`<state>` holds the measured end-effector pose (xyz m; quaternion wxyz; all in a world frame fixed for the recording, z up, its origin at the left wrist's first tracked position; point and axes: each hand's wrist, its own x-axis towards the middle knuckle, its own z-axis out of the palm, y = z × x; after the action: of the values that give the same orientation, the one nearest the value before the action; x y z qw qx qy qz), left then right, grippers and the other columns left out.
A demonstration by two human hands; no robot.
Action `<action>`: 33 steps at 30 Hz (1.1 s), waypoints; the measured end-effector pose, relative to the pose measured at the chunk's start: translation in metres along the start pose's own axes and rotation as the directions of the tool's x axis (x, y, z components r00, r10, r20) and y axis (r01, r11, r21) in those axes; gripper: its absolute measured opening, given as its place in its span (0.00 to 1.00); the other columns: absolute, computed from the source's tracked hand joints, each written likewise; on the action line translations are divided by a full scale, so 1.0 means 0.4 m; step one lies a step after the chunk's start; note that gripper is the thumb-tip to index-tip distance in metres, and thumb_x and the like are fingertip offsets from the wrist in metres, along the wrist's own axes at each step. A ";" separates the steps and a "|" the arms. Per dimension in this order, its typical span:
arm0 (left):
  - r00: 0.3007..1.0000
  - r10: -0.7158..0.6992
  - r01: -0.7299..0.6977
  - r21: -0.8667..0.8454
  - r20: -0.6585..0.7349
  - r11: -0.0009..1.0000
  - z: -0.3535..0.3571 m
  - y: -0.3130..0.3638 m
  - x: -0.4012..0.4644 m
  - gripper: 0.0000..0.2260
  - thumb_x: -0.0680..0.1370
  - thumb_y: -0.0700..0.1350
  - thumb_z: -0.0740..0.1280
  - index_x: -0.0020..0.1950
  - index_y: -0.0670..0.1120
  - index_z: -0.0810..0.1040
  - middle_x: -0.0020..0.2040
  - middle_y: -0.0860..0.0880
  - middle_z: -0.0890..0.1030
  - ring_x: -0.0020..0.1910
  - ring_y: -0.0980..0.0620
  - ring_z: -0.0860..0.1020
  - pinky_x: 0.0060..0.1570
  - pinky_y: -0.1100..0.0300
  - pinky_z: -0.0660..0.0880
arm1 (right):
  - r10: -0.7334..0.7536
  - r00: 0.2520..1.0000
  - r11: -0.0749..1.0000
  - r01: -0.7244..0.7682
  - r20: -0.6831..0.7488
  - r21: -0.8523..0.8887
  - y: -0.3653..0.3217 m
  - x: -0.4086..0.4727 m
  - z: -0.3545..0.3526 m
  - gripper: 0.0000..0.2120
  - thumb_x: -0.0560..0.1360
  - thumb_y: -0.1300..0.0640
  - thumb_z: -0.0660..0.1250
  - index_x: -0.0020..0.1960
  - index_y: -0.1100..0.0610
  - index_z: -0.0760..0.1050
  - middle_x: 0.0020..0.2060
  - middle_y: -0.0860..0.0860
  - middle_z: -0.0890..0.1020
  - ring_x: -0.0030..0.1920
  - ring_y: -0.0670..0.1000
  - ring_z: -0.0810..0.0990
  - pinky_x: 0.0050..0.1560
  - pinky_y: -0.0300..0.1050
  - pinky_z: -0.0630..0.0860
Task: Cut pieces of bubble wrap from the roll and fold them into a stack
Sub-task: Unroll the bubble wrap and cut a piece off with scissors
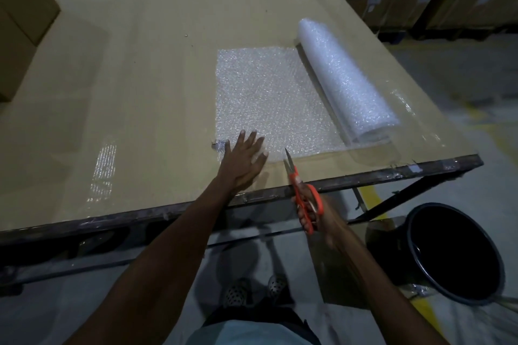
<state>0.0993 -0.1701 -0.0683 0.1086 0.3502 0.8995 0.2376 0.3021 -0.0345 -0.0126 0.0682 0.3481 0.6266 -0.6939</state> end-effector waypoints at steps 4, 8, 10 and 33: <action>0.998 -0.064 0.064 0.065 -0.010 0.996 -0.021 -0.005 0.077 0.30 0.84 0.61 0.44 0.82 0.46 0.53 0.83 0.49 0.48 0.81 0.48 0.42 0.76 0.40 0.38 | 0.027 1.000 1.000 -0.026 -0.005 0.012 -0.001 0.015 0.003 0.35 0.60 0.29 0.70 0.48 0.61 0.80 0.27 0.51 0.79 0.25 0.49 0.75 0.28 0.41 0.74; 0.997 -0.078 0.076 0.152 0.010 0.985 0.002 -0.053 0.085 0.33 0.83 0.64 0.44 0.82 0.46 0.46 0.82 0.48 0.43 0.81 0.49 0.41 0.77 0.42 0.38 | 0.028 0.999 0.999 -0.027 -0.027 0.030 0.009 0.035 0.000 0.42 0.51 0.25 0.76 0.45 0.62 0.82 0.28 0.54 0.78 0.24 0.50 0.74 0.27 0.42 0.73; 0.998 -0.068 0.069 0.164 -0.015 0.984 0.015 -0.065 0.079 0.33 0.83 0.64 0.44 0.82 0.46 0.46 0.82 0.48 0.43 0.81 0.49 0.41 0.78 0.43 0.39 | 0.038 0.998 0.999 -0.038 -0.055 -0.002 0.009 0.044 0.000 0.40 0.55 0.26 0.75 0.46 0.62 0.83 0.28 0.55 0.78 0.25 0.51 0.74 0.28 0.43 0.72; 0.995 -0.045 0.061 0.175 -0.092 0.983 0.030 -0.066 0.075 0.33 0.84 0.62 0.46 0.82 0.44 0.48 0.83 0.46 0.46 0.81 0.49 0.43 0.77 0.46 0.39 | 0.048 0.986 0.998 -0.040 -0.159 0.058 -0.007 0.046 0.015 0.22 0.70 0.48 0.79 0.44 0.68 0.82 0.25 0.54 0.71 0.20 0.47 0.66 0.20 0.37 0.63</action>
<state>0.0664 -0.1622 -0.0928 0.0437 0.3238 0.9300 0.1684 0.2845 -0.0332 -0.0211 0.0234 0.4183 0.6028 -0.6790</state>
